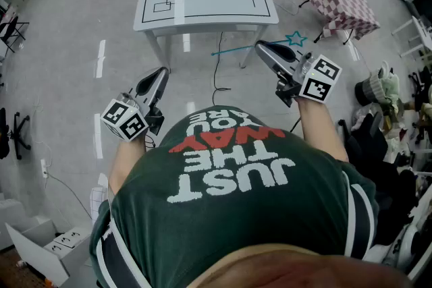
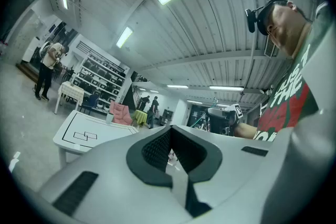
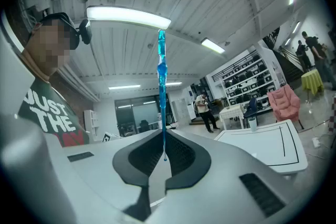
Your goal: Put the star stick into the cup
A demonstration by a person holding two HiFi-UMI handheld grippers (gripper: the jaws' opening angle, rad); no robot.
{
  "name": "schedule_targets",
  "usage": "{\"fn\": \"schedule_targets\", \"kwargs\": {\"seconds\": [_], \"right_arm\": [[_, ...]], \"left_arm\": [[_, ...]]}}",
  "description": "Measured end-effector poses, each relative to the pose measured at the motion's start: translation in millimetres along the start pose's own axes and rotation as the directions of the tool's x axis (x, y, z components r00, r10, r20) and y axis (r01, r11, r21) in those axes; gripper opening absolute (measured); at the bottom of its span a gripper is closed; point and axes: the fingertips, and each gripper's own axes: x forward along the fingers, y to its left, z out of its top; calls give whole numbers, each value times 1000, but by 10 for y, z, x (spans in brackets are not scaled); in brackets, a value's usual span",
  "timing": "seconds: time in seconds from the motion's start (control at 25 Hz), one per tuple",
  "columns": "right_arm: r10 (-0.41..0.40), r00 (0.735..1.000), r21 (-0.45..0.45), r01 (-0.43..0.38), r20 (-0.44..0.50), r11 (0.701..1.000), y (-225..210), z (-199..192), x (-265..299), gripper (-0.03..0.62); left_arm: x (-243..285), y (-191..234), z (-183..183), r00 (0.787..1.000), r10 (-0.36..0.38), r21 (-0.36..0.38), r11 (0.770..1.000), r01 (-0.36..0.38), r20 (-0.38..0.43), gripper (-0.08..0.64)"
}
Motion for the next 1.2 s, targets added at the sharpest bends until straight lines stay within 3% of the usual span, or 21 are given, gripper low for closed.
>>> {"fn": "schedule_targets", "kwargs": {"seconds": [0.76, 1.2], "right_arm": [[-20, 999, 31, 19, 41, 999, -96, 22, -102, 43], [-14, 998, 20, 13, 53, 1000, -227, 89, -499, 43]], "left_arm": [[90, -53, -50, 1000, -7, 4, 1000, 7, -16, 9], [400, -326, -86, 1000, -1, 18, 1000, 1, -27, 9]]}}
